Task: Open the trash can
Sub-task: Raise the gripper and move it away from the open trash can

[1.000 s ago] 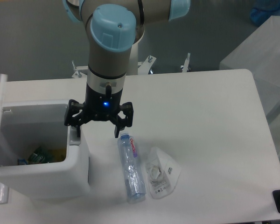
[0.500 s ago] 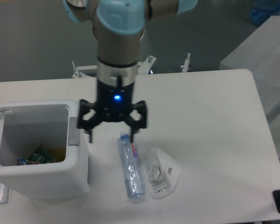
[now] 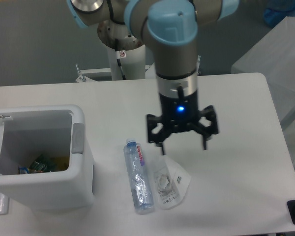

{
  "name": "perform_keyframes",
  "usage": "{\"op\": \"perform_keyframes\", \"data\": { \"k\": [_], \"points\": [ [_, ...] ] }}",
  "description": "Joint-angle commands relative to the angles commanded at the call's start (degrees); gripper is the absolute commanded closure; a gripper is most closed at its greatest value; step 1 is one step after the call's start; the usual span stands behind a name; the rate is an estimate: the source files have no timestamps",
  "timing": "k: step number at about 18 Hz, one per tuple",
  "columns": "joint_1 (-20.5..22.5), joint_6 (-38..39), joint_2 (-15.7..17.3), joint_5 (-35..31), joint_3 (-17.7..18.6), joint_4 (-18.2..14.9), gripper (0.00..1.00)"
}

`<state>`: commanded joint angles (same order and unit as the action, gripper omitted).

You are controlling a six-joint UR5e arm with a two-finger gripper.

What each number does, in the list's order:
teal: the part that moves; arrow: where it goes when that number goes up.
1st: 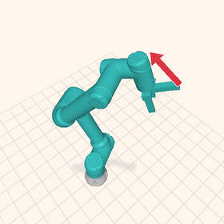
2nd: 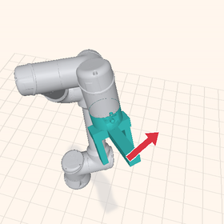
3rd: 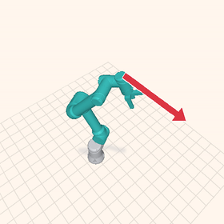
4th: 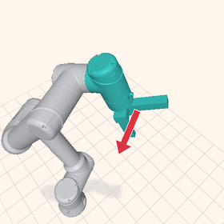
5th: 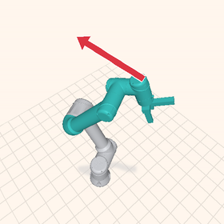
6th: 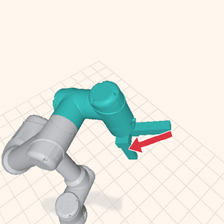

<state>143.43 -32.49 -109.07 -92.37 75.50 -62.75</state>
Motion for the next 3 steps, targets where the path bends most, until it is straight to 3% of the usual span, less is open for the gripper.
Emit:
{"op": "perform_keyframes", "data": {
  "k": [3],
  "points": [
    [2.02, -2.92, 0.26, 0.00, 0.00, 0.00, 0.00]
  ]
}}
